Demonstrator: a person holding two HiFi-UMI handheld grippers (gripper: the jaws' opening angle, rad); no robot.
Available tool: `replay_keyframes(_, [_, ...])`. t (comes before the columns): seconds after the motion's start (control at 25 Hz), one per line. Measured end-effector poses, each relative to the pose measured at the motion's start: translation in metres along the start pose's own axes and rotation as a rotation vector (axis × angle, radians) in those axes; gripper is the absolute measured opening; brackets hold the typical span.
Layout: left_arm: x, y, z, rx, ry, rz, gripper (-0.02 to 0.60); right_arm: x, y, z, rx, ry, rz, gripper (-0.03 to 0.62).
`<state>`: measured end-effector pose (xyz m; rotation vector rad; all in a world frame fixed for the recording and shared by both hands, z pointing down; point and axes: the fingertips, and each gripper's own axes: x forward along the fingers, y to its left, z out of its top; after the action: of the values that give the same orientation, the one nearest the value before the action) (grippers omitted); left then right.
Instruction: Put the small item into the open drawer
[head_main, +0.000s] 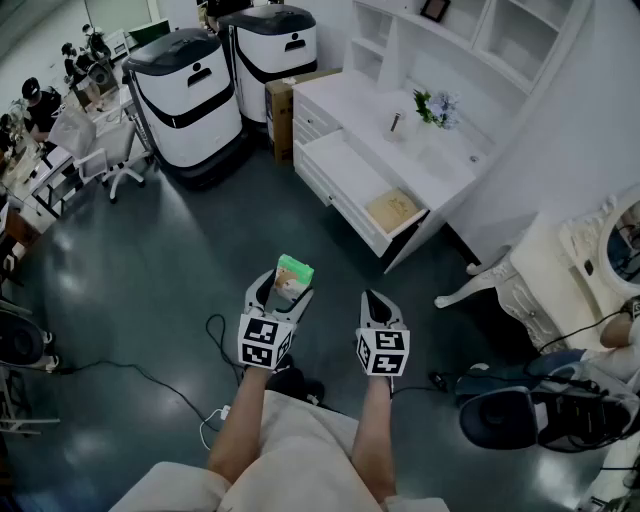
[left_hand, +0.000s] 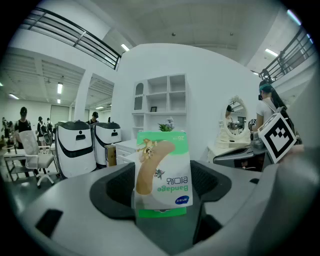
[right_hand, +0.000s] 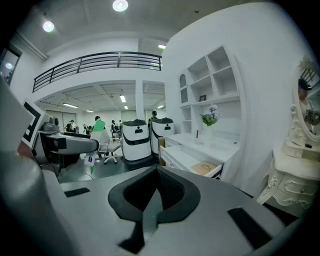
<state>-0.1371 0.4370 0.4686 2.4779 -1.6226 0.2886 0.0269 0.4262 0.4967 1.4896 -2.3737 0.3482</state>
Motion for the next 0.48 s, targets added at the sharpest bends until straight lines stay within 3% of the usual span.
replay_keyframes(0.32, [0.002,0.0,-0.003,-0.02,0.009,0.008,0.357,0.004,-0.006,-0.005,0.056,0.011,0.027,0.025])
replay_keyframes(0.48, [0.01,0.009,-0.005,-0.046,0.012,0.017,0.357,0.013,-0.006,0.004,0.125,-0.049,0.069,0.025])
